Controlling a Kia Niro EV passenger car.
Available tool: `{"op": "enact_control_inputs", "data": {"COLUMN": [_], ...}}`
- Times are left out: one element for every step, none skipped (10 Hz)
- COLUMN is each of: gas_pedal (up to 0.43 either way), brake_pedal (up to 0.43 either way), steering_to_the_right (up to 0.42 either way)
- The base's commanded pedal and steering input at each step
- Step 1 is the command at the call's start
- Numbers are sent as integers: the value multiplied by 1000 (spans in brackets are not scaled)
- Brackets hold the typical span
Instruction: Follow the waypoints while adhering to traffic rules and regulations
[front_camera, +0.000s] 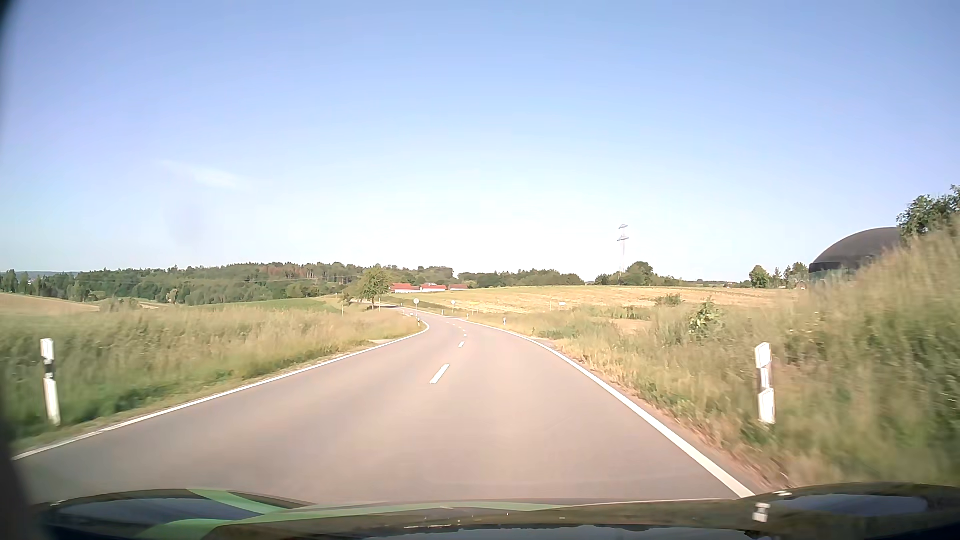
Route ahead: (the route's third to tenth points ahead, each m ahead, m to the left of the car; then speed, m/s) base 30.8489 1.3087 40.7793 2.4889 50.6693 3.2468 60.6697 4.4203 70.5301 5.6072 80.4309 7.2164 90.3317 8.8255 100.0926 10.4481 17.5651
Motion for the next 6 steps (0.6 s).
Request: {"op": "enact_control_inputs", "data": {"gas_pedal": [157,98,39,39,47,67], "brake_pedal": [0,0,0,0,0,0], "steering_to_the_right": [-12,-12,-12,-12,-13,-13]}}
